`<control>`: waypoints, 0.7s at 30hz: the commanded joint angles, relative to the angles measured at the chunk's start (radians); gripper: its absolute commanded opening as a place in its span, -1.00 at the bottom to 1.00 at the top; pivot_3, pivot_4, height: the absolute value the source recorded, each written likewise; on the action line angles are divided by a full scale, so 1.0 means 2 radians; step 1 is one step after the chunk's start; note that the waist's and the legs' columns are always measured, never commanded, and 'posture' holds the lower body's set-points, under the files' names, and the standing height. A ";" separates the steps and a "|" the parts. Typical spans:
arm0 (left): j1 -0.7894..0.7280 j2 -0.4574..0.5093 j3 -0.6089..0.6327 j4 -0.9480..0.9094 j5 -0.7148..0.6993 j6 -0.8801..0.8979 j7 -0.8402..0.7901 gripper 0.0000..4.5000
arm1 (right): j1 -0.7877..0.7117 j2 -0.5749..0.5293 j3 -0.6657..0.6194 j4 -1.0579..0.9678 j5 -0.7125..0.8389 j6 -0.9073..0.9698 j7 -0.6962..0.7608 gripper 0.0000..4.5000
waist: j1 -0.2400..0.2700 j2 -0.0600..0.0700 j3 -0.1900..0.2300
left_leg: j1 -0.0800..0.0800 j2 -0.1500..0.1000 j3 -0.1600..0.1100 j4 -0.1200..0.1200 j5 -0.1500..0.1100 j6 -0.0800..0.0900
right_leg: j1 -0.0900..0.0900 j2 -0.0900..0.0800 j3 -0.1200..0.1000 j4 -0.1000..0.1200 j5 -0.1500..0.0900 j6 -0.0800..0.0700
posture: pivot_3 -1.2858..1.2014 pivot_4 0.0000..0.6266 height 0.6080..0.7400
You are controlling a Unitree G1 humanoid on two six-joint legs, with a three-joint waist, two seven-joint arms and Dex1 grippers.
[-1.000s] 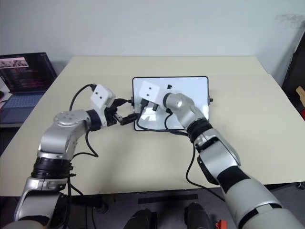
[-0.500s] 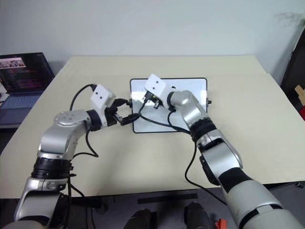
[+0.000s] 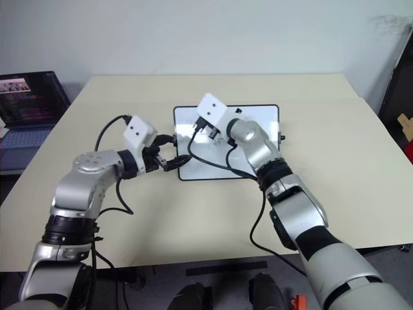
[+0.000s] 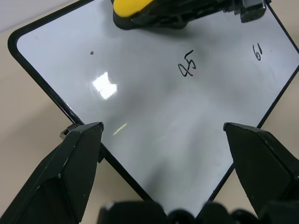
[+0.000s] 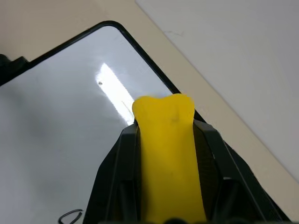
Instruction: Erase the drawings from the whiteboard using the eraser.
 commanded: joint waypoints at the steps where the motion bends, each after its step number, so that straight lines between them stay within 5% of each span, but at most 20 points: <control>1: -0.003 0.002 0.002 -0.020 -0.004 -0.004 0.002 1.00 | -0.002 0.011 0.011 0.004 -0.005 -0.004 0.012 -0.48 | 0.000 0.000 0.000 | 0.000 0.000 0.000 0.000 0.000 0.000 | 0.000 0.000 0.000 0.000 0.000 0.000 | 0.03 -0.52 1.00; 7: -0.001 0.000 0.001 -0.023 -0.003 -0.002 0.003 1.00 | 0.019 0.029 0.033 -0.014 -0.013 -0.002 0.042 -0.48 | -0.002 0.000 0.000 | 0.000 0.000 0.000 0.000 0.000 0.000 | 0.000 0.000 0.000 0.000 0.000 0.000 | 0.03 -0.52 1.00; 21: 0.002 0.001 0.002 -0.026 -0.003 0.000 0.003 1.00 | -0.025 0.035 0.010 -0.011 -0.009 -0.061 -0.044 -0.48 | -0.001 0.000 0.000 | 0.000 0.000 0.000 -0.001 0.000 0.000 | -0.001 0.000 0.000 -0.001 0.000 0.000 | 0.03 -0.52 1.00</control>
